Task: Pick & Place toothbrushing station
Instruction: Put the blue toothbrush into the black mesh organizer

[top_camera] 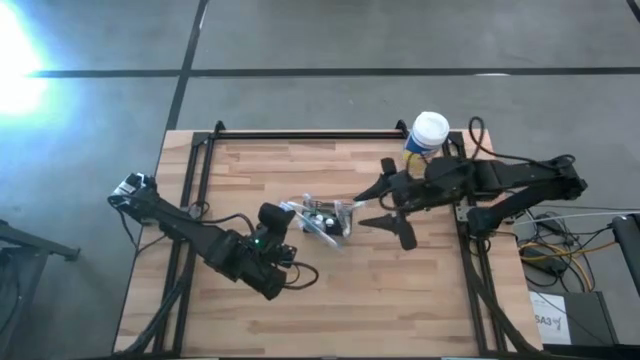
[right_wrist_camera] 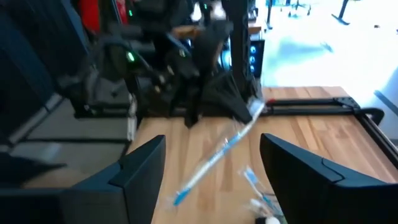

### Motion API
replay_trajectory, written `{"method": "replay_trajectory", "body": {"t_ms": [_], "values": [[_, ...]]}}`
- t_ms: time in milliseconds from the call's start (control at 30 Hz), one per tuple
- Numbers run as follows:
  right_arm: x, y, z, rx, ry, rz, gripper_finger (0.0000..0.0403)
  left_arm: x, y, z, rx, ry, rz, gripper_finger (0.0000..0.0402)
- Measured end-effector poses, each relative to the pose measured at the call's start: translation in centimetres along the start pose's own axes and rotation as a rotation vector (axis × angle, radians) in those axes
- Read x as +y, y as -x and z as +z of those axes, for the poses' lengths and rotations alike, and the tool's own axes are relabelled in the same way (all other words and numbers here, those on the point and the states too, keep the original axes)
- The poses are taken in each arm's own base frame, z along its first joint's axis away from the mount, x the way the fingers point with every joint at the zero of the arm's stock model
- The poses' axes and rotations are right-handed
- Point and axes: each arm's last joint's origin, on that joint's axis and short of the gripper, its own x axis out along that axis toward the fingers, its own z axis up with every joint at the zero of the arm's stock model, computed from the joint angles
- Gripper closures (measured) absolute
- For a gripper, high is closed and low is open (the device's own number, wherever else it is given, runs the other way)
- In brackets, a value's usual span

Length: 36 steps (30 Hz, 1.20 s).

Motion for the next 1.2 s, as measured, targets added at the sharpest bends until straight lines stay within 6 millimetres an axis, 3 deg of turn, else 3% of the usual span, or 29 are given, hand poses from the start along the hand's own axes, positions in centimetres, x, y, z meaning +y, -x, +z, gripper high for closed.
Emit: {"method": "replay_trajectory", "body": {"t_ms": [567, 1000, 1200], "values": [[0.2, 1.0, 1.2, -0.112, -0.030, 0.019, 0.0150, -0.1, 0.1, 0.0, -0.001, -0.012, -0.002, 0.0401], [0.1, 0.9, 1.0, -0.094, -0.134, 0.021, 0.0153, -0.1, 0.2, 0.0, -0.003, -0.072, -0.002, 0.0401], [0.2, -0.2, 0.0, -0.004, -0.105, 0.008, 0.0147, -0.1, 0.2, 0.0, -0.003, -0.049, -0.002, 0.0401]]}}
